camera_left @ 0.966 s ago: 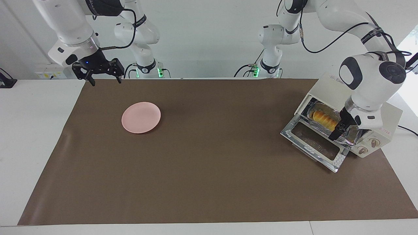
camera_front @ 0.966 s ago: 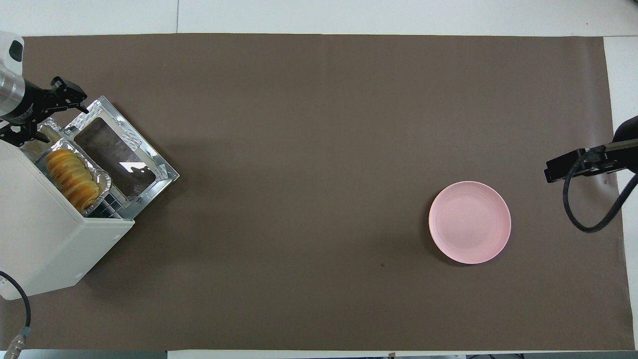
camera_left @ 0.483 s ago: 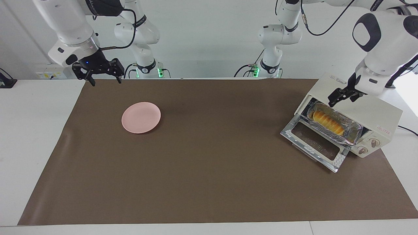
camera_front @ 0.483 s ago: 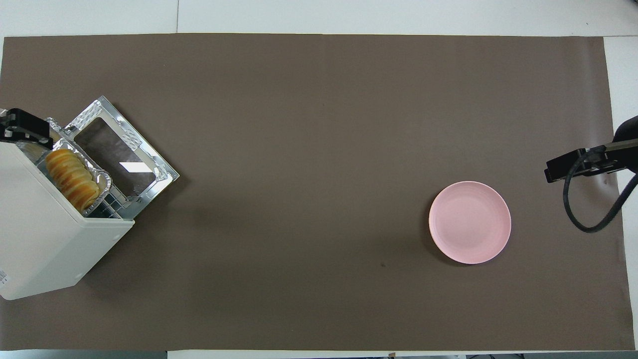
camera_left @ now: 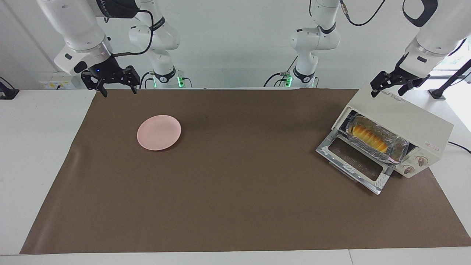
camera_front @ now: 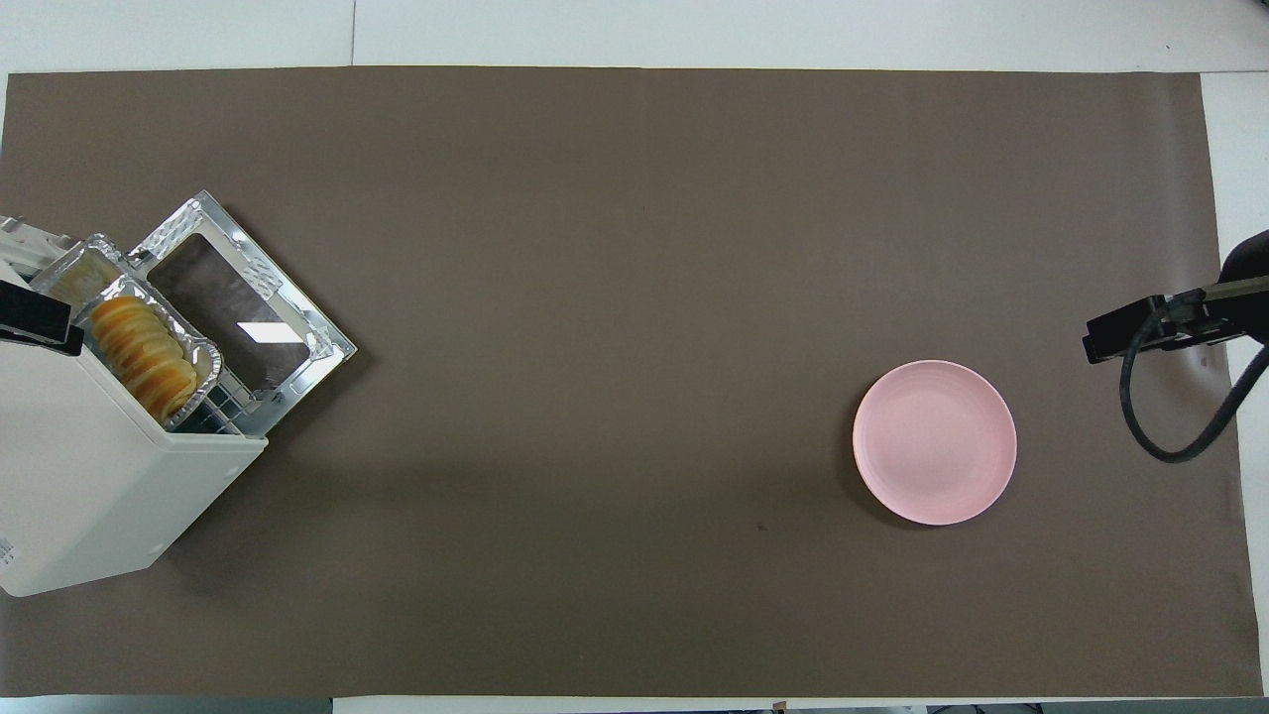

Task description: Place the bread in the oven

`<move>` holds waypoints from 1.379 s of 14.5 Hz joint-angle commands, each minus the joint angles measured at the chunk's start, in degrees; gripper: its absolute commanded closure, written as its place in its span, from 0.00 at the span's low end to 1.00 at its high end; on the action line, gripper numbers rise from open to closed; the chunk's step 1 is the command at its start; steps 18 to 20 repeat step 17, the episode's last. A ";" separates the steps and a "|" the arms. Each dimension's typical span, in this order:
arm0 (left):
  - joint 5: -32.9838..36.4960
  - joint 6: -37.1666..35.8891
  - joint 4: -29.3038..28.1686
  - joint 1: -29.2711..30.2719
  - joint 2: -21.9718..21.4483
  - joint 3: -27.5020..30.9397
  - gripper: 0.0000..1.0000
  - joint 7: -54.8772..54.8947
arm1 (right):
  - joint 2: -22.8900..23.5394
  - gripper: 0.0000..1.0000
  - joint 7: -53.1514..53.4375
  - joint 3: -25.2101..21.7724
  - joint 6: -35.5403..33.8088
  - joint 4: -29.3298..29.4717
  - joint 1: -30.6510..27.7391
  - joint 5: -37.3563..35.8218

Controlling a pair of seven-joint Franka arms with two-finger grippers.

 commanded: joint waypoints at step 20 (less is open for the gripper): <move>-0.80 5.46 -4.58 -4.29 -2.95 -1.84 0.00 -1.92 | -0.72 0.00 0.91 0.69 -0.55 -0.61 -0.97 0.36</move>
